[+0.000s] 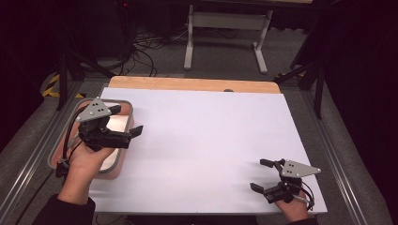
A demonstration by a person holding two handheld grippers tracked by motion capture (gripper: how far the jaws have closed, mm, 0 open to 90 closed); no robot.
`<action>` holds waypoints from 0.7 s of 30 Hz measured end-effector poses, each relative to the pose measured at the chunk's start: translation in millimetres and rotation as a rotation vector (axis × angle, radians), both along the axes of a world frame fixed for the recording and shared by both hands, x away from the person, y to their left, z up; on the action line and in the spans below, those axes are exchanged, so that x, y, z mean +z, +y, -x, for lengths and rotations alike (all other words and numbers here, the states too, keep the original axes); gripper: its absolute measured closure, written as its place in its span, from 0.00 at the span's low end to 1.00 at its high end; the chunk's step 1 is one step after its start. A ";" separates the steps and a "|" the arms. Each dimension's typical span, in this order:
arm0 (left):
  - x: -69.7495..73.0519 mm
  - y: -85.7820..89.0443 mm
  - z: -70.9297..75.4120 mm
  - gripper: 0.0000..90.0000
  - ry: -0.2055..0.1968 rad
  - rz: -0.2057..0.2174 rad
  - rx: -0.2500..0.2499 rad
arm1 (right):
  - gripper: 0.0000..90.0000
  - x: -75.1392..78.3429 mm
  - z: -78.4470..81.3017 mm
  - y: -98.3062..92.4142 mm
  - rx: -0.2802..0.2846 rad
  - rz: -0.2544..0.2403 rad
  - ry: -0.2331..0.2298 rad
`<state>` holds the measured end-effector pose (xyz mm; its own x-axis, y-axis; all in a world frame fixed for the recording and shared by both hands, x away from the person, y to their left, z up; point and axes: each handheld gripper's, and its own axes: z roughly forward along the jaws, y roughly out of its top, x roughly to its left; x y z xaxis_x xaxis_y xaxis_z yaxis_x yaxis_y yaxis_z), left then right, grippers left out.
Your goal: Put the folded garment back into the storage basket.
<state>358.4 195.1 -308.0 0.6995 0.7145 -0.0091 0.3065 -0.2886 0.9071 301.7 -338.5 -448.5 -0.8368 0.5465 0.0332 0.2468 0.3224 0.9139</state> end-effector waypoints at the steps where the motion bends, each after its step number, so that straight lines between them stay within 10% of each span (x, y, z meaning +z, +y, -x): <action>1: 0.3 -2.4 1.0 0.04 -0.002 0.001 -0.007 | 0.04 0.0 0.1 0.0 0.000 0.000 0.001; 21: -29.9 -45.8 15.5 0.05 0.014 0.060 -0.200 | 0.04 0.2 0.4 -0.3 0.003 -0.007 0.000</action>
<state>342.9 149.3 -337.8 0.8269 0.5594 -0.0580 0.2612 -0.2907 0.9205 301.3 -338.8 -448.2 -0.8384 0.5438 0.0373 0.2462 0.3167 0.9160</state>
